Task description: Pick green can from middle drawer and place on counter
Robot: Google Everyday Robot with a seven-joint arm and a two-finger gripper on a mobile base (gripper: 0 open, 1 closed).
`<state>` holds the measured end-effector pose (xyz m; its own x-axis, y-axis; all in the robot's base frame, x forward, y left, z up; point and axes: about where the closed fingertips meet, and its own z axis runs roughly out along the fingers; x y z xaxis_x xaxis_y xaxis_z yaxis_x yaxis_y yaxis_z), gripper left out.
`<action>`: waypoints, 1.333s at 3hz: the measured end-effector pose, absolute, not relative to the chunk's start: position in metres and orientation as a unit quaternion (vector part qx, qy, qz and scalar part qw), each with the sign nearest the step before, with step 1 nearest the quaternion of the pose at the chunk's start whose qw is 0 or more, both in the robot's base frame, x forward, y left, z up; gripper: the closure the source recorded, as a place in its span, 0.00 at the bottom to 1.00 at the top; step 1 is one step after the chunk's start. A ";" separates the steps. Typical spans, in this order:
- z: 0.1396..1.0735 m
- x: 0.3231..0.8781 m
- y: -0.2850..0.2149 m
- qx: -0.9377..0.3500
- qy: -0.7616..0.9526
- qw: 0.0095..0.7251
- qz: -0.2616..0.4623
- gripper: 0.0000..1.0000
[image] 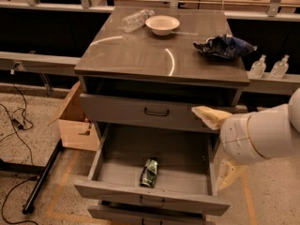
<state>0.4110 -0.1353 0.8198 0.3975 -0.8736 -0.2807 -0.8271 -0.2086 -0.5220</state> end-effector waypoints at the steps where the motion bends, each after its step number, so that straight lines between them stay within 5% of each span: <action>1: 0.821 0.412 -0.136 -0.777 0.547 0.310 -0.039 0.00; 4: 0.752 0.493 -0.149 -0.861 0.399 0.278 -0.149 0.00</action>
Offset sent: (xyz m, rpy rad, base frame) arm 0.0541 -0.0190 -0.0450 -0.1540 -0.2077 0.1439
